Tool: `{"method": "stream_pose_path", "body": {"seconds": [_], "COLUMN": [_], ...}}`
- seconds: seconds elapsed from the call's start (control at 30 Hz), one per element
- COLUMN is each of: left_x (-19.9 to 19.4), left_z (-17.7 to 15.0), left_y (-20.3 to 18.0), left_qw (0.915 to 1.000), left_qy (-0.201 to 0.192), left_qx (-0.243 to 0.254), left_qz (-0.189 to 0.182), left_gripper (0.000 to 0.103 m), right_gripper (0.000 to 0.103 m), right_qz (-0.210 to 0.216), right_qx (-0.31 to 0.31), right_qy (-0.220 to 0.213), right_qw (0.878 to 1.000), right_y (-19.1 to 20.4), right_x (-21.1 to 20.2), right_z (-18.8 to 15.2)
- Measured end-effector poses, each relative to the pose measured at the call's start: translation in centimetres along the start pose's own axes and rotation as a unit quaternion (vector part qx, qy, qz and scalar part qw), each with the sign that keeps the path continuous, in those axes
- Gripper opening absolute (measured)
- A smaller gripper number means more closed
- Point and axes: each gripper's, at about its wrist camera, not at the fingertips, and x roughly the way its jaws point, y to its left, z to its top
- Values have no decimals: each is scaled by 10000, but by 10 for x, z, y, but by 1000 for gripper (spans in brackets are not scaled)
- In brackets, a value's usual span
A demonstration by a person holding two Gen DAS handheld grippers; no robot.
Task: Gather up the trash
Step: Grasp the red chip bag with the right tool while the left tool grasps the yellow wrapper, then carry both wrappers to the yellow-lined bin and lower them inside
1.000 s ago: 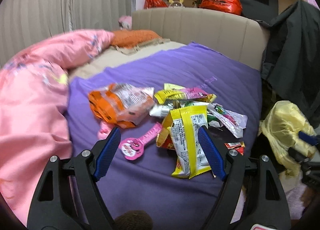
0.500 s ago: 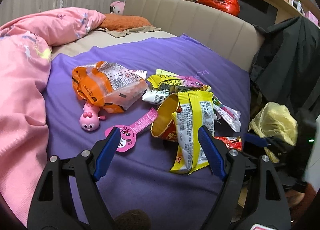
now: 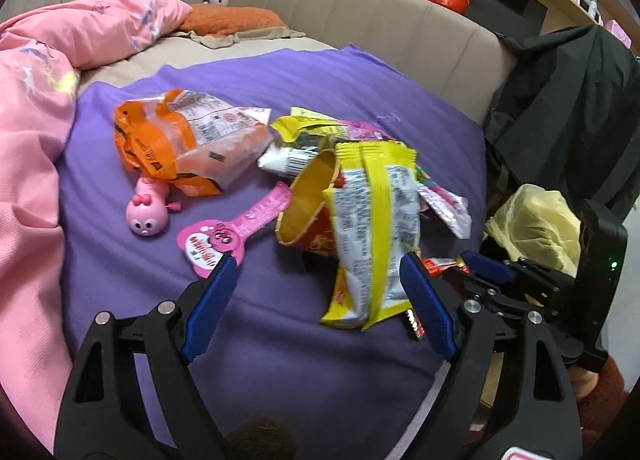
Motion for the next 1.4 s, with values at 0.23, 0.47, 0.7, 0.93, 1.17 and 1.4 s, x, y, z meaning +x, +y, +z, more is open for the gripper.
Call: {"method": "stream_pose_path", "body": {"seconds": [0.23,0.47,0.7,0.93,1.17,1.4], "left_x": [16,28,12,3,-4,-5], "left_z": [36,42,48,50,48,45], "left_y": [-26,-13,26,52,38,29], "left_qw": [9990,9992,9989,9971,9955,9944], "left_qy": [-35,-61,-416,-485,-535,-452], "left_qx": [445,356,139,-389,-205,-109], "left_qz": [40,-143,-133,-446,-752,-953], "left_gripper": [63,34,27,27,27,29], "right_gripper": [36,59,59,59,36,31], "right_qz": [-24,4,-199,-83,-199,-266], "right_qx": [187,329,517,890,552,561], "right_qy": [-108,-279,-200,39,-220,-318], "right_qw": [9998,9991,9983,9960,9980,9976], "right_y": [-2,-2,5,10,23,20], "right_x": [-7,-25,-21,8,-5,-20], "right_z": [-1,-5,-8,-14,-9,-1]}}
